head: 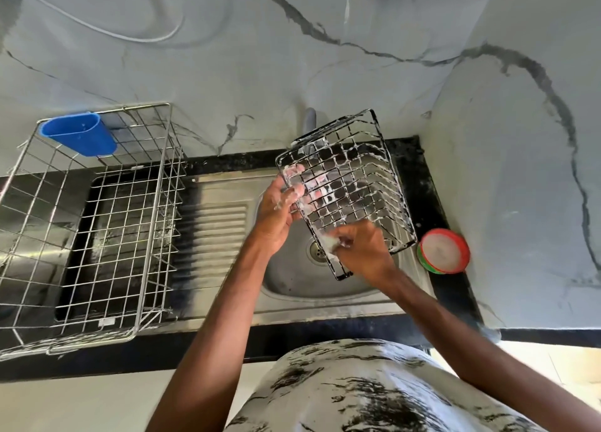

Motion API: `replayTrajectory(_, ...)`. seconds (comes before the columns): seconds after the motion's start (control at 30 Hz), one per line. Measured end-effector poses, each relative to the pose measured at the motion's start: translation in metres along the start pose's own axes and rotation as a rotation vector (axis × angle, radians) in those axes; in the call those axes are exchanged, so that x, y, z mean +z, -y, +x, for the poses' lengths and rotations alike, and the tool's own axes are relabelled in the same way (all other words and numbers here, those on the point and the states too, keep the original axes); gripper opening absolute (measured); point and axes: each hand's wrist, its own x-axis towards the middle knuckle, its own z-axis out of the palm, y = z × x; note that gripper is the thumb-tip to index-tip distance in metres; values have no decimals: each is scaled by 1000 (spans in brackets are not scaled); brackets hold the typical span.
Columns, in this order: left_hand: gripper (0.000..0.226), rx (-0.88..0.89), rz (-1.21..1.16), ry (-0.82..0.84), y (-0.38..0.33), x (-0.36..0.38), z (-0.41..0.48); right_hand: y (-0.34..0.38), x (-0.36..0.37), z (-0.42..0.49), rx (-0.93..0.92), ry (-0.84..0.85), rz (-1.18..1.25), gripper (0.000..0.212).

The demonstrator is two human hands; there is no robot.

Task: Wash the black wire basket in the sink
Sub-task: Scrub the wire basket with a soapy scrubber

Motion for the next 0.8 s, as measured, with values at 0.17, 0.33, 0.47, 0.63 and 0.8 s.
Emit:
replayTrajectory(0.17, 68, -21, 63, 13, 1, 8, -1, 50, -18, 17, -148, -92, 238, 34)
replayTrajectory(0.33, 81, -1, 37, 0, -2, 5, 3, 12, -10, 1, -68, -48, 58, 44)
replayTrajectory(0.47, 51, 11, 47, 11, -2, 1, 3, -16, -2, -10, -32, 30, -97, 44)
replayTrajectory(0.63, 61, 9, 73, -8, -1, 3, 3, -4, 5, -5, 7, -47, 74, 44)
replayTrajectory(0.8, 93, -10, 91, -36, 5, 1, 6, -36, 2, -15, -128, -31, -156, 35)
